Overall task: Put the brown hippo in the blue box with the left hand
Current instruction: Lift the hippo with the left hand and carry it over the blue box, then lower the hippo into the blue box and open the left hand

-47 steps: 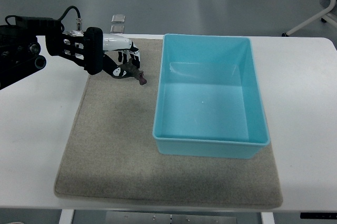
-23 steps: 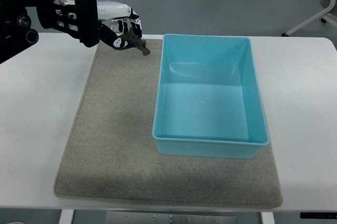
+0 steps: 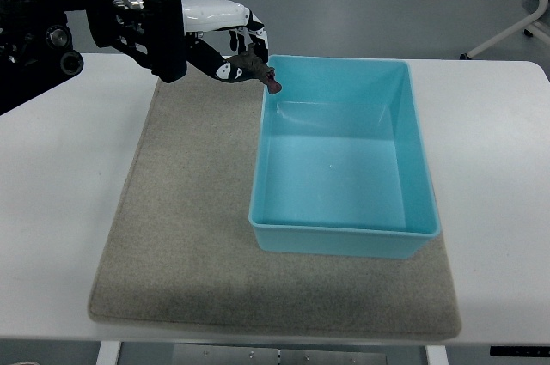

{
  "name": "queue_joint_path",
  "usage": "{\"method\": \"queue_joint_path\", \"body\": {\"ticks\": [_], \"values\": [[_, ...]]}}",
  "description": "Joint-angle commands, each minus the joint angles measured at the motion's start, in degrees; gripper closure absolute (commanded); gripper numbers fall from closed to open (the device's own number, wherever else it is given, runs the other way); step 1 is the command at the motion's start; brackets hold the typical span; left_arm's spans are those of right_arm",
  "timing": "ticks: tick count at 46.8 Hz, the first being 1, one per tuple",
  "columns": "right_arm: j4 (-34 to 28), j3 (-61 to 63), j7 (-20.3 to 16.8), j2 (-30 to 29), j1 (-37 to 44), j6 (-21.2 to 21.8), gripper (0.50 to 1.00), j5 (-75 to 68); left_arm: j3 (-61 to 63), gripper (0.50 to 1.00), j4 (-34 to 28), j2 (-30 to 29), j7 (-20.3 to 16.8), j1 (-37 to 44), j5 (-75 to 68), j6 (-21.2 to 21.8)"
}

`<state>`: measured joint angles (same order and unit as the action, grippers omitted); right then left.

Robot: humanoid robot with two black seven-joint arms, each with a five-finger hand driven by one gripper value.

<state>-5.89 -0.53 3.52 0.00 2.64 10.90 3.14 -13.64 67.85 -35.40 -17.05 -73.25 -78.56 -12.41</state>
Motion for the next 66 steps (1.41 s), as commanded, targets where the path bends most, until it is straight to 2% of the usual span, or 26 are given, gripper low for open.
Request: {"method": "queue_joint_path", "body": {"ticks": [1,27,39,52,66], "values": [[0.0,0.0,0.0,0.0,0.0,0.0,0.564,0.0,0.0,1.000,0.1,1.2,-0.1,0.1,0.0,0.0],[0.0,0.0,0.0,0.0,0.1,0.0,0.564,0.0,0.0,1.000,-1.0,11.2,0.0,2.1,0.8,1.2],[0.0,0.0,0.0,0.0,0.0,0.0,0.564,0.0,0.3,1.000,-4.5,15.8,0.0,3.8,0.6,1.2],[0.0,0.0,0.0,0.0,0.0,0.0,0.564,0.0,0.8,1.000,-7.3,17.4,0.0,5.4,0.4,1.2],[0.0,0.0,0.0,0.0,0.0,0.0,0.564,0.0,0.8,1.000,-7.4,17.6,0.0,6.1,0.4,1.2]]}}
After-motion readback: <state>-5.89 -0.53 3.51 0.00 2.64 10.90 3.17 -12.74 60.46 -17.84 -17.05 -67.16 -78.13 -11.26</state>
